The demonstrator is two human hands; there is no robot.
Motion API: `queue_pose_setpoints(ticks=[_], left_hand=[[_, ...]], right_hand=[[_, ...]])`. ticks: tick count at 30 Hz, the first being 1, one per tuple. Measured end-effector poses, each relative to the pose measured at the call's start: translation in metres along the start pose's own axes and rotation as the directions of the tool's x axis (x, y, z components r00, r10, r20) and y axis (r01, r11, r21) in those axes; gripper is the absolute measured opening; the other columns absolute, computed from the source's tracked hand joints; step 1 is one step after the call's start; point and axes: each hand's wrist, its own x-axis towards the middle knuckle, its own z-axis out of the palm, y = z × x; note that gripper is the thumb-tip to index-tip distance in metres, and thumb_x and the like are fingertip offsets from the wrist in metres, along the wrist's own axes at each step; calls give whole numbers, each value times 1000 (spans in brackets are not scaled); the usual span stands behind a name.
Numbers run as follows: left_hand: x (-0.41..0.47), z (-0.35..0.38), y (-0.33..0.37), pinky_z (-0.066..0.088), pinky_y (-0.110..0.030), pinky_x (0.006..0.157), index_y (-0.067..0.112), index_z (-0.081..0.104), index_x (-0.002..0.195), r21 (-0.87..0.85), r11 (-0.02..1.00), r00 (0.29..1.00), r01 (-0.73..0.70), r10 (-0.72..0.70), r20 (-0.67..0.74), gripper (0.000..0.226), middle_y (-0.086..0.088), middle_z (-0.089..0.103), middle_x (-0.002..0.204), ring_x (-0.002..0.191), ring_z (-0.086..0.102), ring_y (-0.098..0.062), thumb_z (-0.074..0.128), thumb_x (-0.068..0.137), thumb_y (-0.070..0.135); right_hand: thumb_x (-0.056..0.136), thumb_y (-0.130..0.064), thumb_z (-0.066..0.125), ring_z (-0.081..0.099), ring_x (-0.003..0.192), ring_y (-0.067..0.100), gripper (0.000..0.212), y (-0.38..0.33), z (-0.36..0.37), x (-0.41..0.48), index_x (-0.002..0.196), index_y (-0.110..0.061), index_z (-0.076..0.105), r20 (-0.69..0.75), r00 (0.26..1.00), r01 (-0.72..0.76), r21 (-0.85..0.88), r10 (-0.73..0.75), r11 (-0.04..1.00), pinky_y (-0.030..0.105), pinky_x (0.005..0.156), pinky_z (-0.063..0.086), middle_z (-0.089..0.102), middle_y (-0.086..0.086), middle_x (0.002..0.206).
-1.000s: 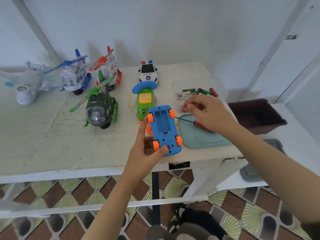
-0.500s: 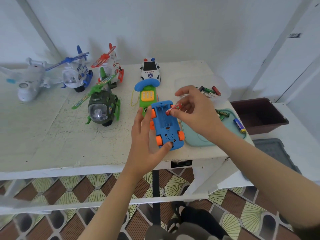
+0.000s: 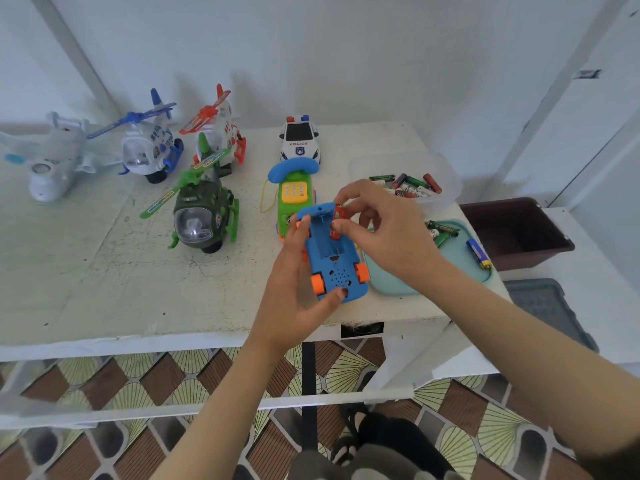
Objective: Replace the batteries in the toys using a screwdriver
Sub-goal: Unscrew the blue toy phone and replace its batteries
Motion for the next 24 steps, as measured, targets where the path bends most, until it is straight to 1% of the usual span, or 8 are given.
queue_pose_setpoints(ticks=[3,6,8,11,15,17,21,24], left_hand=[[0,-1,-1,30,-54,115,28,12,153,-6,1000,1000,-9,9,-1,87,2,24,160,148,22,-21,66,85,36],[1,-1,-1,27,-37,118,18,16,153,-2,1000,1000,-8,8,-2,87,12,24,158,147,22,-11,66,85,36],[1,-1,-1,27,-29,117,17,17,153,-3,1000,1000,-8,8,1,86,12,24,158,147,23,-8,65,85,36],[1,-1,-1,25,-25,116,16,17,153,0,1000,1000,-9,9,4,87,9,23,158,147,22,-7,66,84,37],[0,-2,-1,25,-28,118,18,15,153,7,1000,1000,-9,9,16,87,7,22,160,147,21,-8,65,85,38],[1,-2,-1,25,-26,117,21,14,153,8,1000,1000,-11,10,17,87,8,21,160,147,21,-8,65,85,39],[1,-2,0,24,-21,115,22,15,153,17,1000,1000,-15,15,21,86,9,22,159,146,22,-6,65,85,40],[1,-2,0,22,-17,115,21,15,153,18,1000,1000,-17,17,19,87,11,21,159,146,20,-4,65,85,39]], right_hand=[[85,-19,68,52,70,8,18,6,3,2,102,-18,64,35,995,101,-143,-97,985,17,66,40,60,-11,82],[85,-21,66,48,79,8,23,12,5,4,108,-16,67,67,987,156,-275,-143,949,19,72,39,57,-4,91],[86,-21,67,50,84,10,26,12,5,6,112,-15,67,73,989,144,-282,-129,948,22,77,41,57,-1,96],[86,-19,66,49,83,8,26,12,5,6,111,-17,65,69,989,142,-260,-129,955,25,77,45,55,-3,97],[84,-20,65,53,80,14,17,12,8,4,101,-16,66,49,986,164,-253,-157,953,36,71,52,55,-2,94],[84,-21,63,54,80,16,14,12,10,2,96,-14,66,44,983,186,-267,-181,946,40,67,52,54,-1,94],[86,-18,61,54,80,18,15,15,12,-1,96,-9,66,55,977,214,-281,-207,936,40,66,53,54,4,98],[86,-18,61,54,80,19,15,16,13,-2,96,-9,67,75,972,236,-314,-224,920,40,65,53,54,7,101]])
